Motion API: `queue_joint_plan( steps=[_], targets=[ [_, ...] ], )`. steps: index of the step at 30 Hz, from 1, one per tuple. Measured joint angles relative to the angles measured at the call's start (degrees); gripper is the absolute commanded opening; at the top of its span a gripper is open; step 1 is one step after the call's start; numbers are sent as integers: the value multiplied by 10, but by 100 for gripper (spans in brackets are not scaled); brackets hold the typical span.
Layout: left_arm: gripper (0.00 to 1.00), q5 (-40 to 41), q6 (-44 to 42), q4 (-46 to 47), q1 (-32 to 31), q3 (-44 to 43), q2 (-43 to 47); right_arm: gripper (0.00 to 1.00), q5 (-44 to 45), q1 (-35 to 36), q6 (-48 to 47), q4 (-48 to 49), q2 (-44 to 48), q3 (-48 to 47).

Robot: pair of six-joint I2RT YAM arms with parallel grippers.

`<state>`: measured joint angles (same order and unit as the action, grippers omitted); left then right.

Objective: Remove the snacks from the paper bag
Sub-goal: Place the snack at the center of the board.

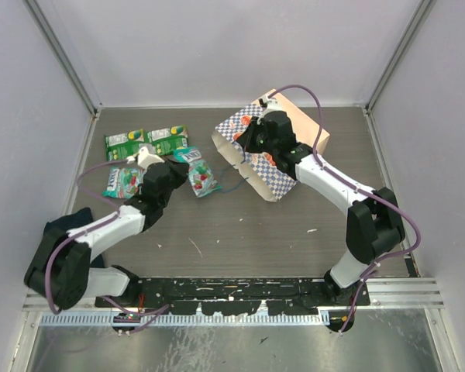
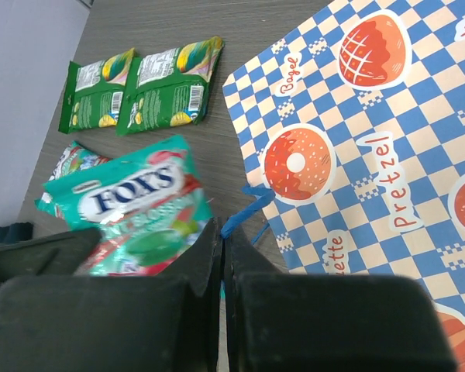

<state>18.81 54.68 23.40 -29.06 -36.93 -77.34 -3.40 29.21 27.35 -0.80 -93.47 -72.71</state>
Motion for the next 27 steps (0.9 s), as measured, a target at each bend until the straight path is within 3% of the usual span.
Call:
queue_joint_plan(
  steps=[14,20,27],
  targets=[
    [0,121,50,-140,172,174,282,0,-15,-5,6,8,0,24],
    [0,139,80,-172,194,174,309,0,-30,-5,13,9,0,24],
    [0,111,167,-219,194,173,248,0,-43,-5,15,12,0,33]
  ],
)
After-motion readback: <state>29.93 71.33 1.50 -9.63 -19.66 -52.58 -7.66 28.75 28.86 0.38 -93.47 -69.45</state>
